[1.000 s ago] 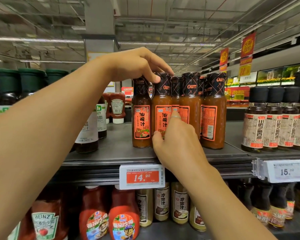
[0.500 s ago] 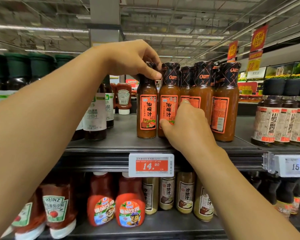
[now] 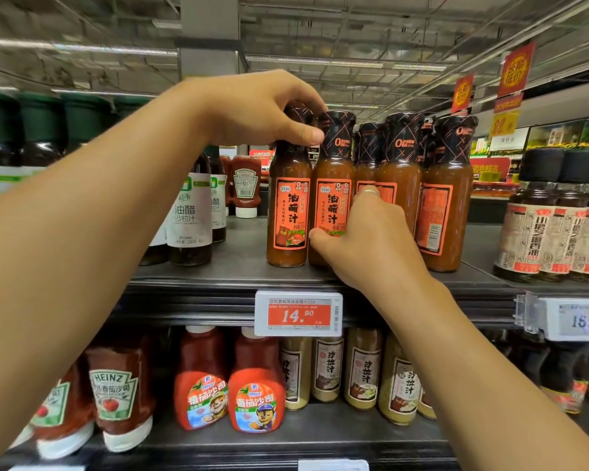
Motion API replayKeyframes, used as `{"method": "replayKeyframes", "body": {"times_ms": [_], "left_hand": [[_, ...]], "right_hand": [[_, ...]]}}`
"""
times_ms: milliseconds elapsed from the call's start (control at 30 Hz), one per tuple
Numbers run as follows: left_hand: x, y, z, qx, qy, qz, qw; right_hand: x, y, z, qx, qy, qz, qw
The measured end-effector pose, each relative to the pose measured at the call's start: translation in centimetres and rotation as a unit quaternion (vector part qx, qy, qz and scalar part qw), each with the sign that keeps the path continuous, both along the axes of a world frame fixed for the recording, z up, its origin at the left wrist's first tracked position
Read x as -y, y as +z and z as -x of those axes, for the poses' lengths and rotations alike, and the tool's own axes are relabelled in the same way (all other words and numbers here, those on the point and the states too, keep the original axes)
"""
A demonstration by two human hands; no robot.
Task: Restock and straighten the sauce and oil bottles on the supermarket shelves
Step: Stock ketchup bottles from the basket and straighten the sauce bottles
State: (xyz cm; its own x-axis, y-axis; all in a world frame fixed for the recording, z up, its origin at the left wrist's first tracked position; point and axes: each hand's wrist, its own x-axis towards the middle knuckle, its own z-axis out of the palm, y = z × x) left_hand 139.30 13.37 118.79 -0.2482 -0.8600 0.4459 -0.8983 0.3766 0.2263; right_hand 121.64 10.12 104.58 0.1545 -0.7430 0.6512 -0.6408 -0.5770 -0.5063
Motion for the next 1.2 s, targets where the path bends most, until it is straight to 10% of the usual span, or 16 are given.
{"method": "replayKeyframes", "body": {"times_ms": [467,700,933,1200], "left_hand": [[0.4,-0.8,-0.4,-0.059,-0.010,-0.013,0.998],[-0.4,2.2,4.7,0.001,-0.043,0.169,0.985],[2.2,3.3,10.6,0.235,0.020,0.094,0.967],[3.2,5.0,9.4,0.176,0.015,-0.019,0.984]], "right_hand": [[-1.3,0.3,3.0,-0.053,0.018,0.048,0.997],[-1.3,3.2,9.7,-0.013,-0.076,0.103,0.992],[-0.8,-1.4,6.9,-0.046,-0.086,0.067,0.993],[0.2,-0.9,6.1,-0.064,-0.144,0.089,0.983]]}}
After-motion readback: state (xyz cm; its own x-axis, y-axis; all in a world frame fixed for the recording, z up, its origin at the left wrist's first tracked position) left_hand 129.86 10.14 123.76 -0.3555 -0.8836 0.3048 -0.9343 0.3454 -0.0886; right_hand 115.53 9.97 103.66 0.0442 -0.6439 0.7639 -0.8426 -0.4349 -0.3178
